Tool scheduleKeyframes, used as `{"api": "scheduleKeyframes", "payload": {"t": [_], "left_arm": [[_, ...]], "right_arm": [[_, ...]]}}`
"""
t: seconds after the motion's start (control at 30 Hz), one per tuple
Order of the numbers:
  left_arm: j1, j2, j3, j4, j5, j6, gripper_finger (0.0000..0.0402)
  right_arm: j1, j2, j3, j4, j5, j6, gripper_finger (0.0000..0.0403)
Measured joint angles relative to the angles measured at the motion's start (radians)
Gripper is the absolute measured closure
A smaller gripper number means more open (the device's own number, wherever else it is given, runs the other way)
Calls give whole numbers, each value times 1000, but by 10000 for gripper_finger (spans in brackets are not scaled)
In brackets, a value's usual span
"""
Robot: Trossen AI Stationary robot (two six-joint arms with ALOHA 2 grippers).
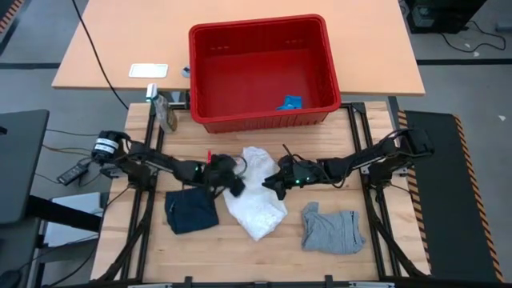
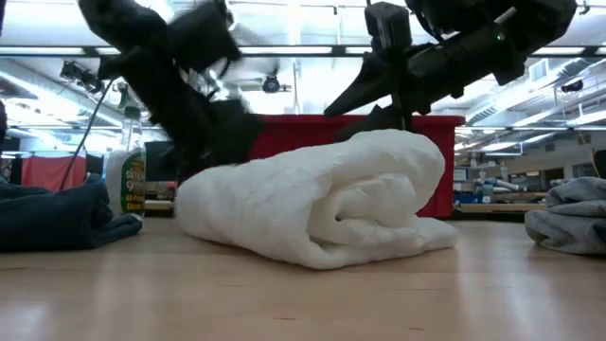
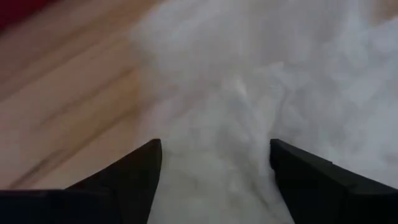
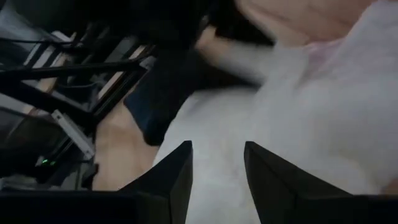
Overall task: Fold laundry
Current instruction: Fold the white dress
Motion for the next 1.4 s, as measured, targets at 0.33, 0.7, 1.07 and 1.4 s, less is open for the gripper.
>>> {"api": "scheduleKeyframes", "payload": {"t": [0.33, 0.7, 1.07, 1.4], "left_arm": [[45, -168, -2, -430, -41, -315, 154], [-4, -343, 0, 88, -46, -16, 204], [-35, -118, -1, 138, -1, 9, 210], [14, 122, 0, 324, 20, -152, 210]], "right_arm": [[74, 7, 0, -117, 11, 46, 250], [79, 7, 0, -83, 45, 35, 250], [57, 19, 0, 85, 36, -70, 254], [60, 226, 0, 66, -77, 100, 278]]}}
